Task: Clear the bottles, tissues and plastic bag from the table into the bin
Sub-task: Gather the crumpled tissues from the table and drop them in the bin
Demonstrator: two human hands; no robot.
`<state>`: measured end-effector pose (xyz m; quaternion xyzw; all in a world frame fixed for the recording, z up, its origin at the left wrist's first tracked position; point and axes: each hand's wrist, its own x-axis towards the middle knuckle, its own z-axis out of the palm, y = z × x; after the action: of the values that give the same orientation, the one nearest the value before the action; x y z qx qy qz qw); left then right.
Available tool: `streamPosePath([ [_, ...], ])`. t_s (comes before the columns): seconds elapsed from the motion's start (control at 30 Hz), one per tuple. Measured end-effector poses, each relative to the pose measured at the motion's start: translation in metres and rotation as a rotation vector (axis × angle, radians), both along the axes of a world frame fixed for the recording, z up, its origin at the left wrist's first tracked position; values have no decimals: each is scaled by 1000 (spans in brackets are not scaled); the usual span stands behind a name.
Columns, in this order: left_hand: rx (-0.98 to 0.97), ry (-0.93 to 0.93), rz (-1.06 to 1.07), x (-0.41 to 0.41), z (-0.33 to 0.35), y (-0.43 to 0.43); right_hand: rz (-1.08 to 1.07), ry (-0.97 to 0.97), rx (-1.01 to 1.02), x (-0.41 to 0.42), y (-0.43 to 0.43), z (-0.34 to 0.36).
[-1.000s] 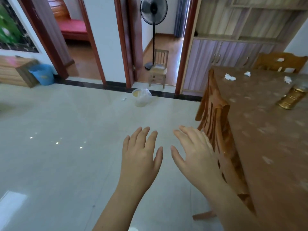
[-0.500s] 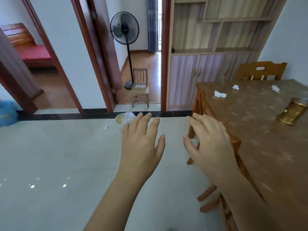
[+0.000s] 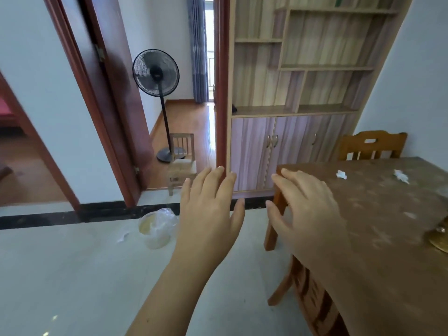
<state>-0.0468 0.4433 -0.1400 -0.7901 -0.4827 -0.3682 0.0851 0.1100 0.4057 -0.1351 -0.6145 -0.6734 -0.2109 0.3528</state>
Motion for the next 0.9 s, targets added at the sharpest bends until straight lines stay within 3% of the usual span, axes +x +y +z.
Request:
streamPosePath([
  [0.5, -41, 13, -276, 14, -27, 288, -222, 23, -18, 0, 258, -19],
  [0.7, -72, 26, -452, 81, -37, 367, -325, 90, -73, 54, 317, -33],
  [0.9, -24, 65, -541, 180, -41, 439, -448, 86, 25, 143, 376, -46],
])
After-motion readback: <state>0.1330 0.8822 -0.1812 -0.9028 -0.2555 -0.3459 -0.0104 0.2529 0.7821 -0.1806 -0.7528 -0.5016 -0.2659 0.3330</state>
